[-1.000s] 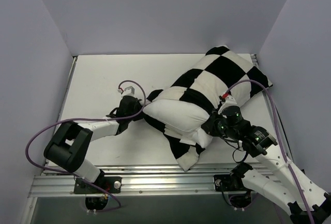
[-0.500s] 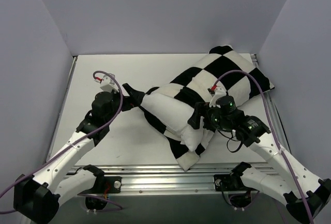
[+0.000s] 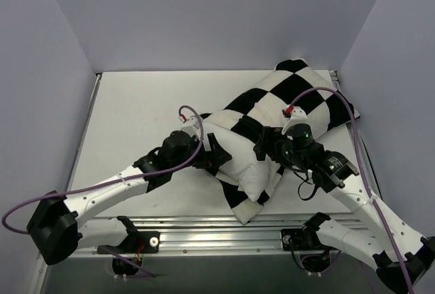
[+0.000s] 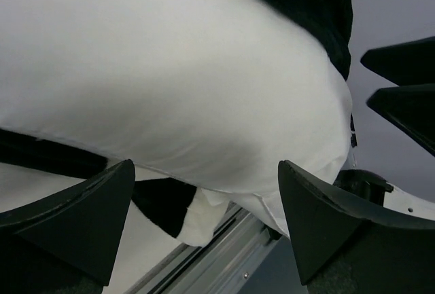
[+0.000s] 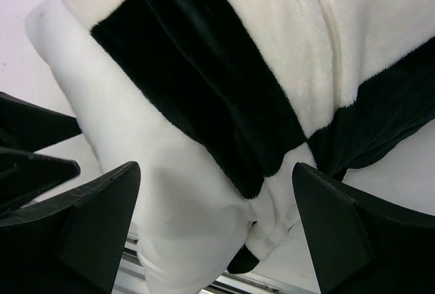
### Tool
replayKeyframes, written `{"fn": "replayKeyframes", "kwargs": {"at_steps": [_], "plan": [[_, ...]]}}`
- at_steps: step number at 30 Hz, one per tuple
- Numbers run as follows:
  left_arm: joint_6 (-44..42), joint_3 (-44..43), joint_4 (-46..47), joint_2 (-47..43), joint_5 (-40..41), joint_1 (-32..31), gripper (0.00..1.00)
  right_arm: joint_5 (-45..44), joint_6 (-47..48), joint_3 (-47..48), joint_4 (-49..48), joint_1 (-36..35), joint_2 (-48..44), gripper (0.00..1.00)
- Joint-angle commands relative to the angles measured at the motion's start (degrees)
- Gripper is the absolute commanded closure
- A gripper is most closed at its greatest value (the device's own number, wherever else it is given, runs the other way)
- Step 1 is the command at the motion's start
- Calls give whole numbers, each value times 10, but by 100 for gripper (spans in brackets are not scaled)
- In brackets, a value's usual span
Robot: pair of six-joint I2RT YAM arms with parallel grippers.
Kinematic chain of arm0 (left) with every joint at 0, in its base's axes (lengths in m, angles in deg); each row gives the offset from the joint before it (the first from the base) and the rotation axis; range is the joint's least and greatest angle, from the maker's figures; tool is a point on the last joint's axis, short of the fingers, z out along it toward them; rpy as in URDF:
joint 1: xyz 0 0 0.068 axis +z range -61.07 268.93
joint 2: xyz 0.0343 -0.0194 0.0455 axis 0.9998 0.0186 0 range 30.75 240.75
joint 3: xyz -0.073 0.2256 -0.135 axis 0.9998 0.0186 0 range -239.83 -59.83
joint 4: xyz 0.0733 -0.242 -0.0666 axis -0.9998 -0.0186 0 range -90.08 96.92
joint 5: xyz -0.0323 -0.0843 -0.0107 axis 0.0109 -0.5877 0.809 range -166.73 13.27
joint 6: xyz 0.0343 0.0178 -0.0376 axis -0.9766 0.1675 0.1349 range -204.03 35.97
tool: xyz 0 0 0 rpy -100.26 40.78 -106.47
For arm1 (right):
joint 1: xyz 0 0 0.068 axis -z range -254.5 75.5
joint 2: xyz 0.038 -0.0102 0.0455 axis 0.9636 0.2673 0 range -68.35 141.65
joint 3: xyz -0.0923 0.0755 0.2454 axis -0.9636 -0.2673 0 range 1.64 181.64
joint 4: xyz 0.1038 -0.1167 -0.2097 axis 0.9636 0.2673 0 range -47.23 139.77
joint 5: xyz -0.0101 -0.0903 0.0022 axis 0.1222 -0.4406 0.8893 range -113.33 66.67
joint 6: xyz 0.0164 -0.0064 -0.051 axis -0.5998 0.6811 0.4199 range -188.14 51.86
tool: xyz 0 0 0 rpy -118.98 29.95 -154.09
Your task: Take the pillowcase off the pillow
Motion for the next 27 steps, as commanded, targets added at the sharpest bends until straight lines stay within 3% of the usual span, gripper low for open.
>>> {"fn": "replayKeyframes", "kwargs": {"at_steps": [1,6,13,19,21,22,27], "plan": [[36,-60,89,49,19,-44,6,-27,-1,-18,-29,0,15,11],[54,-89,95,111,36,-67,6,-54,7,-41,-46,3,17,11],[106,-65,160,161,56,-74,6,-50,12,-75,-92,3,53,12],[126,-61,190,171,84,-74,6,-22,-1,-102,-134,1,75,19],[127,-67,186,172,87,-74,6,7,-12,-110,-152,0,78,37],[128,-66,185,170,98,-74,6,19,-16,-113,-159,-4,79,52],[129,-57,147,151,136,-73,6,64,-48,-114,-195,-37,83,82]]}}
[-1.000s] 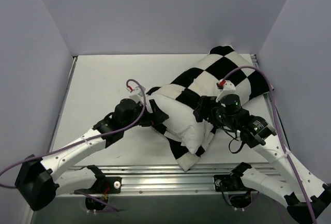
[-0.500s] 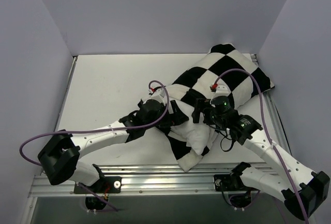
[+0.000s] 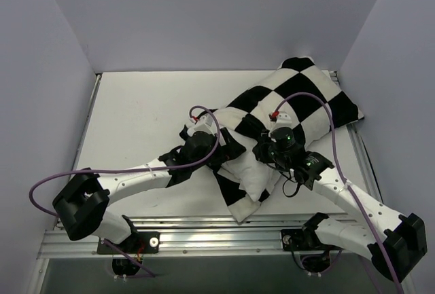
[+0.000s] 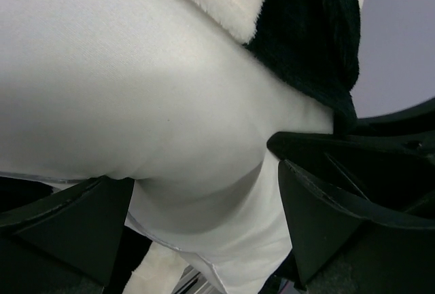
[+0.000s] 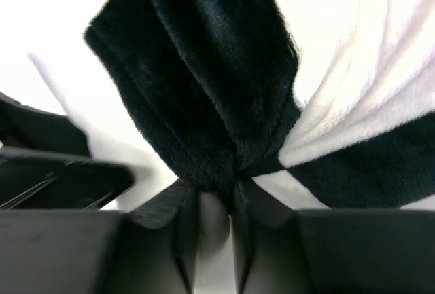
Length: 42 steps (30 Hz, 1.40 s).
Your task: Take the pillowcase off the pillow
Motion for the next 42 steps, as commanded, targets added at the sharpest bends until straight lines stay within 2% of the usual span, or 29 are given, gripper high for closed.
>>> {"fn": "replayKeyframes", "kwargs": {"at_steps": [1,2,5,8,10,12,13,15,16,22,25,30,33,34,36,37,40,42], "plan": [[10,-2,19,-19,39,0,6,73,-31,-6,-43,-34,12,86],[10,-1,10,-20,44,0,6,75,-32,-4,-46,-44,15,90],[11,-2,4,-14,61,1,6,76,-35,8,-58,-58,29,93],[14,-8,4,0,80,3,1,77,-34,16,-62,-71,41,96],[14,-14,12,11,86,5,15,77,-34,18,-59,-79,45,96],[9,-19,20,19,92,5,35,70,-33,21,-50,-82,38,96],[6,-19,21,20,96,6,57,66,-31,22,-42,-82,35,92],[4,-17,19,13,96,12,85,33,-21,34,-10,-82,23,82],[4,-10,16,7,96,15,97,12,-17,39,3,-82,17,73],[-17,11,-44,-75,112,27,98,-122,8,75,84,-80,-7,41],[-36,6,-81,-117,118,27,98,-149,18,78,88,-78,6,37],[-57,-13,-113,-165,112,30,98,-154,20,59,48,-70,48,37],[-67,-17,-148,-190,109,35,98,-155,20,44,26,-64,73,43],[-72,-19,-161,-196,103,38,98,-156,20,41,24,-54,78,55],[-75,-23,-179,-221,87,59,98,-158,16,35,20,-33,88,69],[-75,-26,-209,-232,77,70,98,-161,16,33,18,-4,89,82],[-82,-40,-282,-289,32,132,98,-171,16,33,22,68,92,100],[-97,-55,-327,-334,16,172,98,-172,14,44,26,106,101,100]]}}
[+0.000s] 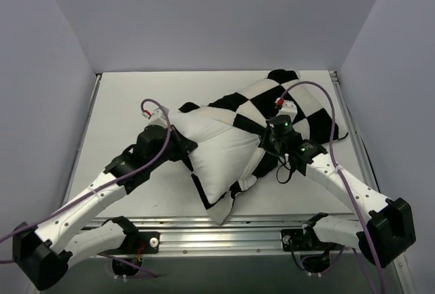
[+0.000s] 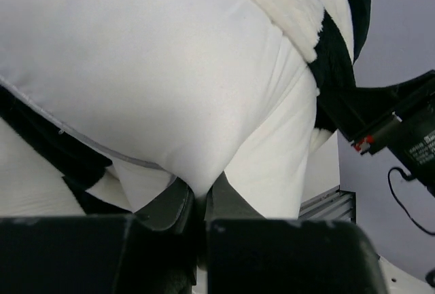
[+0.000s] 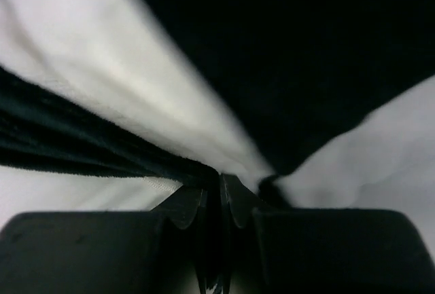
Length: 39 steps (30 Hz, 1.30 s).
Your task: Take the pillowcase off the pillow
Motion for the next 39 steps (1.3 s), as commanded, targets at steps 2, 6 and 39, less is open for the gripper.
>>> {"fn": "replayKeyframes", "kwargs": {"at_steps": [2,6,39], "plan": [[-63,-95,-136,-121,-1,78,98,-75,9,6,48,137,26,100],[-109,-144,-247,-196,1,116,98,-45,-8,29,47,226,52,100],[-53,-294,80,68,22,63,98,377,0,-58,12,62,-213,23]]}}
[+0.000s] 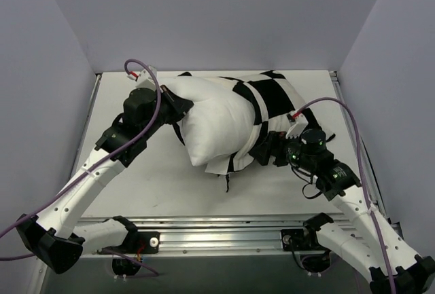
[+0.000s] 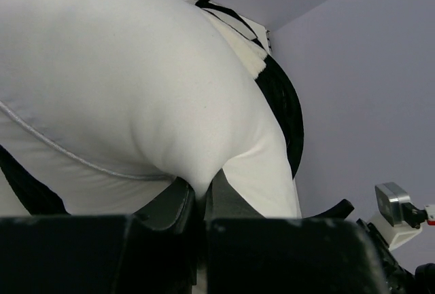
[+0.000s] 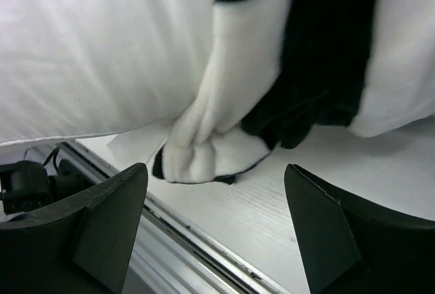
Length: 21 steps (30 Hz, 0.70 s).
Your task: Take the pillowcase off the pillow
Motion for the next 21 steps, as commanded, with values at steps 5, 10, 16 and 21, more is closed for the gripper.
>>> {"fn": "replayKeyframes", "kwargs": {"at_steps": [5,10,16,21], "plan": [[-10,-82,121,13,71,-49,98,12,-45,-33,-94,-75,40,19],[0,-84,116,13,69,-63,98,-107,-65,-68,-153,-125,87,19],[13,-68,64,-33,56,-59,98,-224,-78,-99,-224,-111,159,59],[13,-44,-17,-101,14,-20,98,-226,-92,-106,-243,3,203,100]]}}
